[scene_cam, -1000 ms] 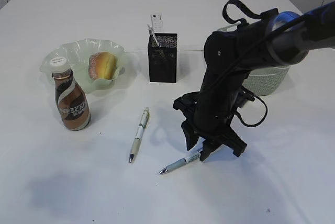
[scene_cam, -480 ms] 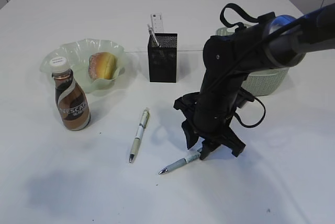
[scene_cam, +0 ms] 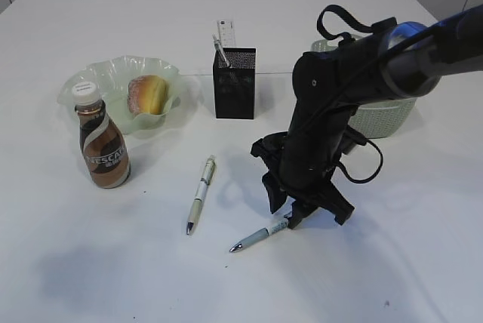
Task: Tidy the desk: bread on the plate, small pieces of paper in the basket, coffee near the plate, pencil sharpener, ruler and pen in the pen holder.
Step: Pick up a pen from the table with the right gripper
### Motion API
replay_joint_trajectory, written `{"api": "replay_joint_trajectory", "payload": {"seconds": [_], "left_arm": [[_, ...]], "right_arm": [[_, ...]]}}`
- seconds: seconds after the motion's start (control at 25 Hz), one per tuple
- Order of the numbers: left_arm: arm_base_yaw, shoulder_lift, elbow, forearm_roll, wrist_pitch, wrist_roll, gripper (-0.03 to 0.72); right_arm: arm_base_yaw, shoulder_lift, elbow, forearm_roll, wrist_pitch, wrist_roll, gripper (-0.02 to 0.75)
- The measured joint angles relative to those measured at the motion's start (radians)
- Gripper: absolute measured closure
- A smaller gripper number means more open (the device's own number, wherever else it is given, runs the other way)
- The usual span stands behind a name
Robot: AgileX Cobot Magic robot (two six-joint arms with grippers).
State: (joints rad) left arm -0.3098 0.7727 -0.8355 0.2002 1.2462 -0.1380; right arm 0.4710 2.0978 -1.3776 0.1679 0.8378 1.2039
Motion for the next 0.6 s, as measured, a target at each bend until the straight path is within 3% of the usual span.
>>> {"api": "replay_joint_trajectory", "payload": {"seconds": [0.6], "left_arm": [[0.000,0.000,0.000,0.003,0.000,0.000,0.312]], "right_arm": [[0.000,0.002,0.000,-0.039,0.010,0.016,0.437]]}}
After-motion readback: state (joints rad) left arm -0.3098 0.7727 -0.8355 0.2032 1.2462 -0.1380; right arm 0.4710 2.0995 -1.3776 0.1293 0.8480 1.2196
